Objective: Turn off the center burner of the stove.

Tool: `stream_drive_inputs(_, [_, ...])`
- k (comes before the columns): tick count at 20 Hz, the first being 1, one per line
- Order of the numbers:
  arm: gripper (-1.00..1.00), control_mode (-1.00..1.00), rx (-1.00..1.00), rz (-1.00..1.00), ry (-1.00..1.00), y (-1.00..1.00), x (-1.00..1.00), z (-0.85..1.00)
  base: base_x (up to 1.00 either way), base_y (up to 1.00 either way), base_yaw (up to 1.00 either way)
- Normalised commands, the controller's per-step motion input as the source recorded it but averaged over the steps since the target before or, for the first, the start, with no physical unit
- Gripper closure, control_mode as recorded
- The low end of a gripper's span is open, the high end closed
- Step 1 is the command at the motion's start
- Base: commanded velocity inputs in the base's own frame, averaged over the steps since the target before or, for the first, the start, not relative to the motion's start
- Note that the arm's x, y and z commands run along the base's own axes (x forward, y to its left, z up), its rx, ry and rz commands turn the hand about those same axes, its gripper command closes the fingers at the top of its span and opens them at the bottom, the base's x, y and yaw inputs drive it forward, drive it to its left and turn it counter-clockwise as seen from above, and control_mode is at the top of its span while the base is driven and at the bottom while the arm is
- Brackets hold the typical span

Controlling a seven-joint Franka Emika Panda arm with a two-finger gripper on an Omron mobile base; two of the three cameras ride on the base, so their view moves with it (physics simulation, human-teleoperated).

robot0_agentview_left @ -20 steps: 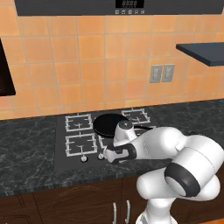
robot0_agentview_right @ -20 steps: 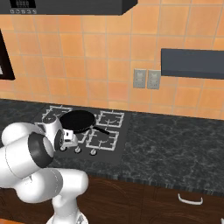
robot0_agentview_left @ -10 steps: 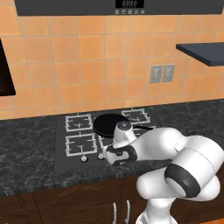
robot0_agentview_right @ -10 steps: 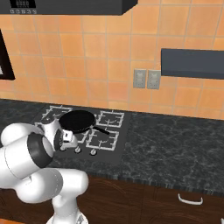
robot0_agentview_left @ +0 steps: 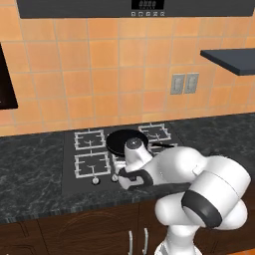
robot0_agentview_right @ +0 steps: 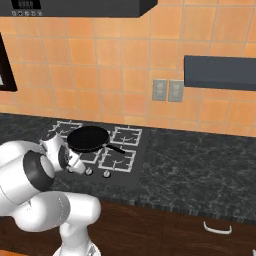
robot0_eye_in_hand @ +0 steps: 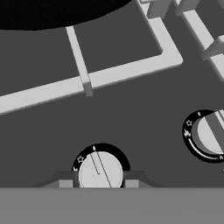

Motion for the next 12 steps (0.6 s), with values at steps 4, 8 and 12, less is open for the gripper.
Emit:
stream_drive_inputs(4, [1.00, -1.00, 0.11, -0.68, 0.00, -0.27, -0.01, -0.17, 0.00, 0.00, 0.00])
stream_drive_inputs(8, [1.00, -1.00, 0.11, -0.70, 0.00, -0.27, -0.02, -0.21, 0.00, 0.00, 0.00])
stream_drive_inputs(12, [1.00, -1.00, 0.11, -0.72, 0.00, -0.28, -0.09, -0.23, 0.00, 0.00, 0.00])
